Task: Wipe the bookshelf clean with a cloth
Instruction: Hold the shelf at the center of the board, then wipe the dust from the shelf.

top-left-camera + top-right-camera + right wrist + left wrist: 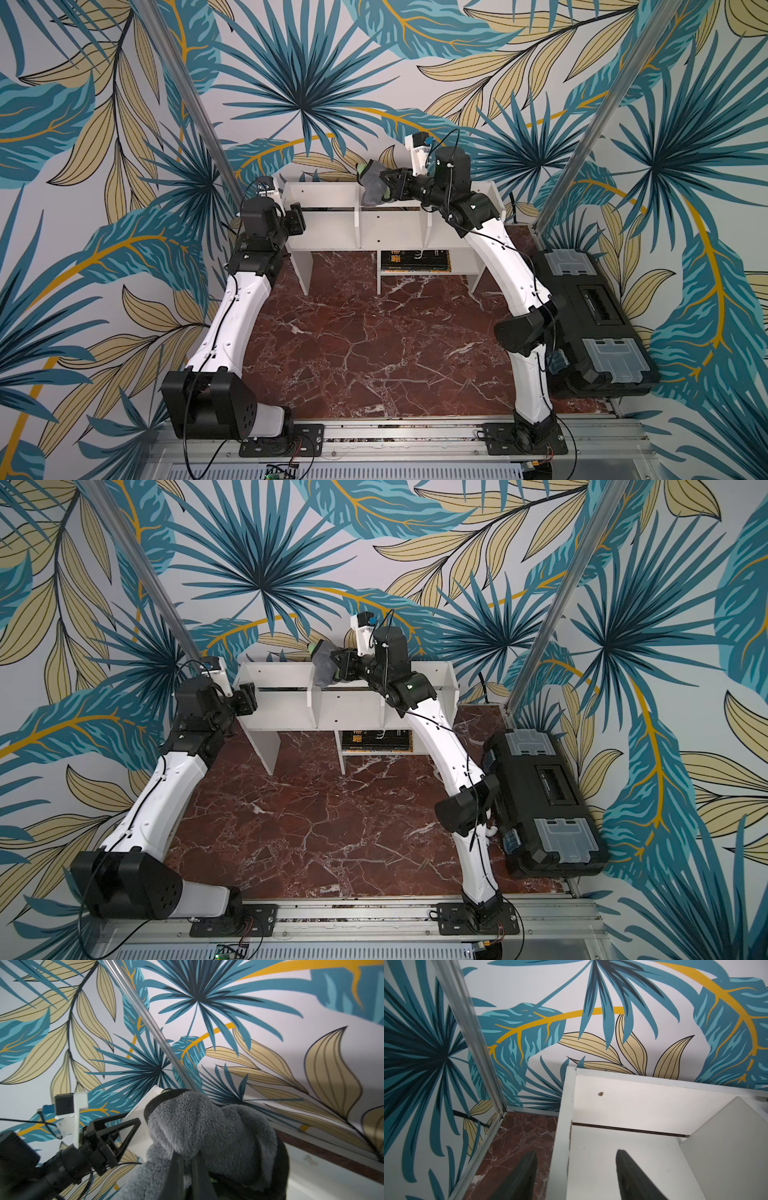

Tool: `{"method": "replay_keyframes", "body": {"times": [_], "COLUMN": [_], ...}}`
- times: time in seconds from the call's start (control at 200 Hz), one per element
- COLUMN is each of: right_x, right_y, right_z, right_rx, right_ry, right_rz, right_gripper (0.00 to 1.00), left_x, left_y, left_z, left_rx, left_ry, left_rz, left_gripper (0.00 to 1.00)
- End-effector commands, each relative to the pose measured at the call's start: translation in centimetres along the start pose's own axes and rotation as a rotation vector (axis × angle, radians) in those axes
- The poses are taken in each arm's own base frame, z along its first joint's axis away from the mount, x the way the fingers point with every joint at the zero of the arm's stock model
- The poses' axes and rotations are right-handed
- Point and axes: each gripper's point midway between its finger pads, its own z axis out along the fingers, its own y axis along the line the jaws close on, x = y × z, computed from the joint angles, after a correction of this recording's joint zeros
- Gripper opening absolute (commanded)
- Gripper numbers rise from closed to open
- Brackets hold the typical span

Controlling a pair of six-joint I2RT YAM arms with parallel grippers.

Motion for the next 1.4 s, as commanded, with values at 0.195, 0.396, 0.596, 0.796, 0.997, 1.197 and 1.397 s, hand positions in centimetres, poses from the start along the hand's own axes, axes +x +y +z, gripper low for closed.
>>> {"method": "replay_keyframes", "body": {"times": [0.195,0.396,0.596,0.796,0.997,1.197,1.397], "right_x": [-2.6,-3.4,-1.5,-0.6,-1.2,-3.4,-4.0], "right_y": [-8.7,-9.1,-6.8,-2.9,-4.7,-8.7,-12.2], "right_z": [-5.8,-7.2,-2.9,-0.4,-2.0,-6.6,-10.2], "right_rx": [0.612,0.658,0.432,0.223,0.361,0.609,0.742], "right_ry": [-0.068,-0.068,-0.044,-0.049,-0.048,-0.066,-0.053], "right_rz": [-0.222,-0.275,-0.197,-0.146,-0.198,-0.243,-0.216], "right_gripper": [0.00,0.00,0.00,0.00,0.00,0.00,0.00], "left_x": [1.0,1.4,1.5,1.6,1.7,2.2,2.2], "left_y": [-0.4,-0.5,-0.6,-0.8,-0.3,-0.1,-0.2], "left_z": [0.1,0.1,0.2,0.2,0.2,0.5,0.5], "left_rx": [0.052,0.058,0.066,0.077,0.053,0.042,0.046], "left_ry": [-0.032,-0.031,-0.028,-0.025,-0.025,-0.013,-0.011], "left_rz": [0.029,0.017,0.008,-0.002,-0.002,-0.008,-0.010], "left_gripper": [0.38,0.21,0.13,0.05,0.00,0.00,0.00]}}
